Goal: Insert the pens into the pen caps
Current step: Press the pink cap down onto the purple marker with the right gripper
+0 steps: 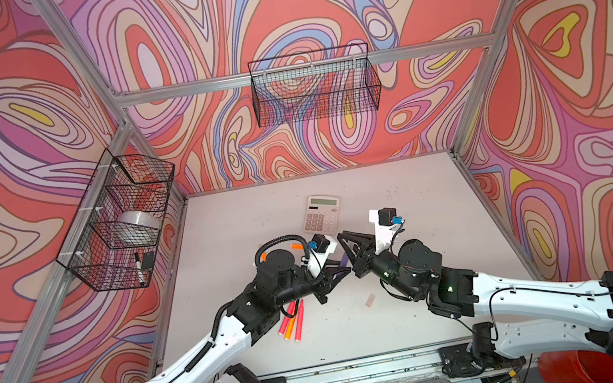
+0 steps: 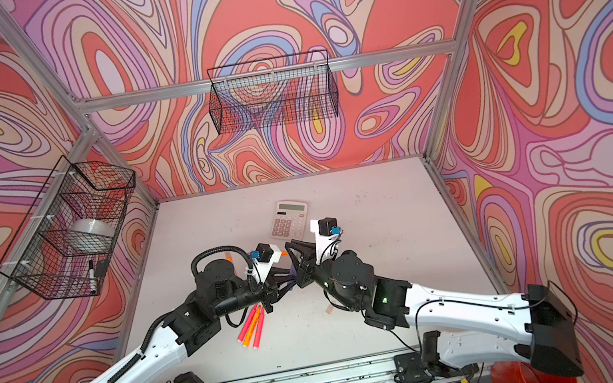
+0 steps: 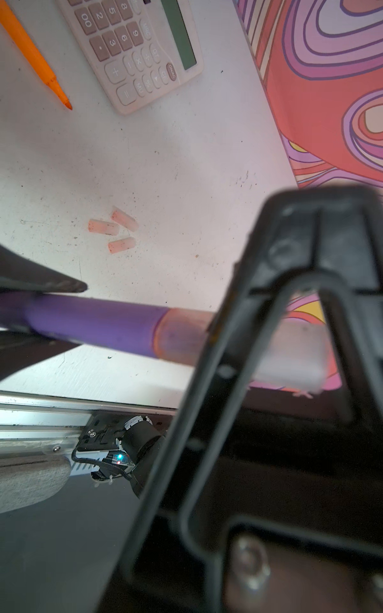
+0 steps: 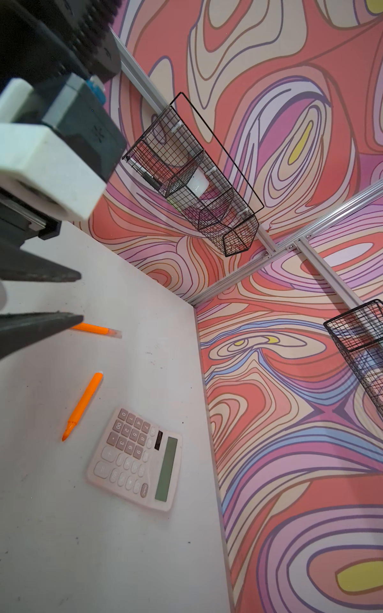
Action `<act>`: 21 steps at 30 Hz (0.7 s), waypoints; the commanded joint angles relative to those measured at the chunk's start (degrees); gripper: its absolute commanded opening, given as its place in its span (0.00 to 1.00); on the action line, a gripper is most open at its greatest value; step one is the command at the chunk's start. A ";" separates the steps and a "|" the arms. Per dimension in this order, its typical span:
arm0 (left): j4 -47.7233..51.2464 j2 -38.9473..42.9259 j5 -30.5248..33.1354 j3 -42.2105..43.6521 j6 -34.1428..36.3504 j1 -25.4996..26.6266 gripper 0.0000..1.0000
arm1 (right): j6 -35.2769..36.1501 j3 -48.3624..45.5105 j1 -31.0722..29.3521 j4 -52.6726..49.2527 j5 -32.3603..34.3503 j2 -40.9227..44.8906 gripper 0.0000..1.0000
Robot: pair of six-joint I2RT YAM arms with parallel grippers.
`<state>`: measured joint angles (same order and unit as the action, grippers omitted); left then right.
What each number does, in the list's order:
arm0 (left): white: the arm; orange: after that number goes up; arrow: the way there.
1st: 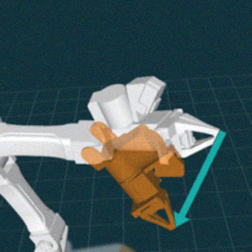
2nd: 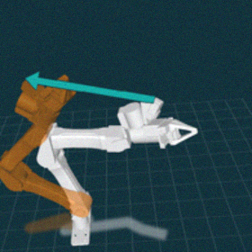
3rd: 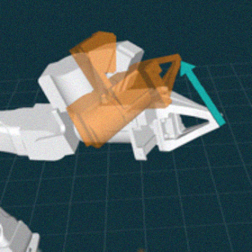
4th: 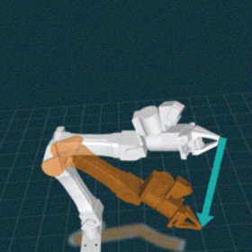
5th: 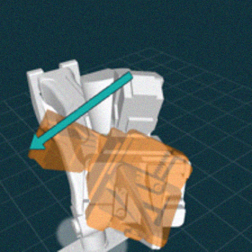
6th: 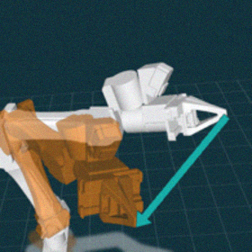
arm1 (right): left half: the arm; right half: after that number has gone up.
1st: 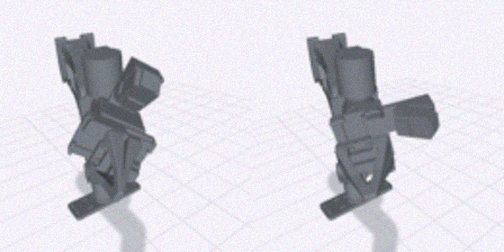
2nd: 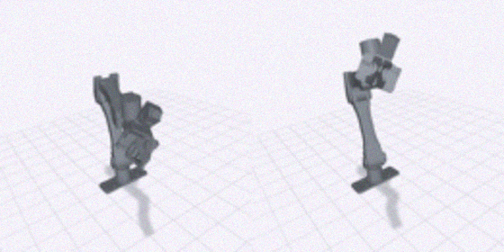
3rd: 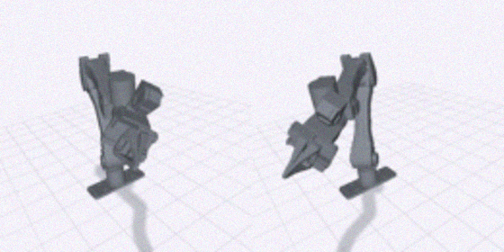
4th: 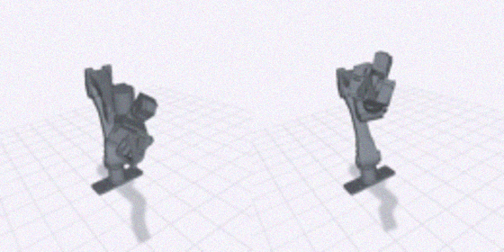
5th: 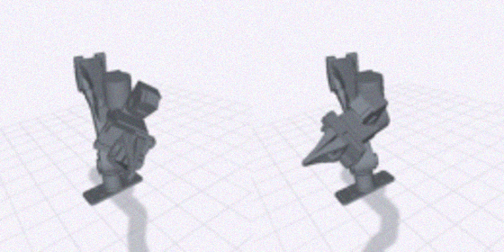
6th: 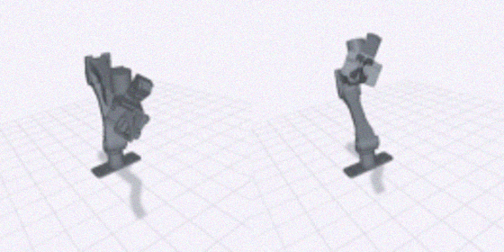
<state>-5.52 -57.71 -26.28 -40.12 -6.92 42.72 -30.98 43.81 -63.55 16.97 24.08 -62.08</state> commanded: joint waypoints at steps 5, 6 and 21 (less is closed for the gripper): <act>-23.64 3.78 20.65 -10.59 -7.42 -9.03 0.00 | -2.96 -5.37 -6.23 -14.28 -16.68 -2.54 0.00; -23.91 3.76 20.73 -10.83 -7.09 -9.06 0.00 | -3.04 -5.40 -6.41 -14.24 -16.82 -2.97 0.00; -21.45 4.61 20.13 -19.08 -1.83 -9.50 0.00 | -3.03 -6.51 -9.31 -15.11 -16.19 -5.68 0.00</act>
<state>3.86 -56.27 -27.33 -46.68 -2.83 39.64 -31.68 44.60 -64.23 24.75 24.99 -65.34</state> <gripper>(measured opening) 0.178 0.144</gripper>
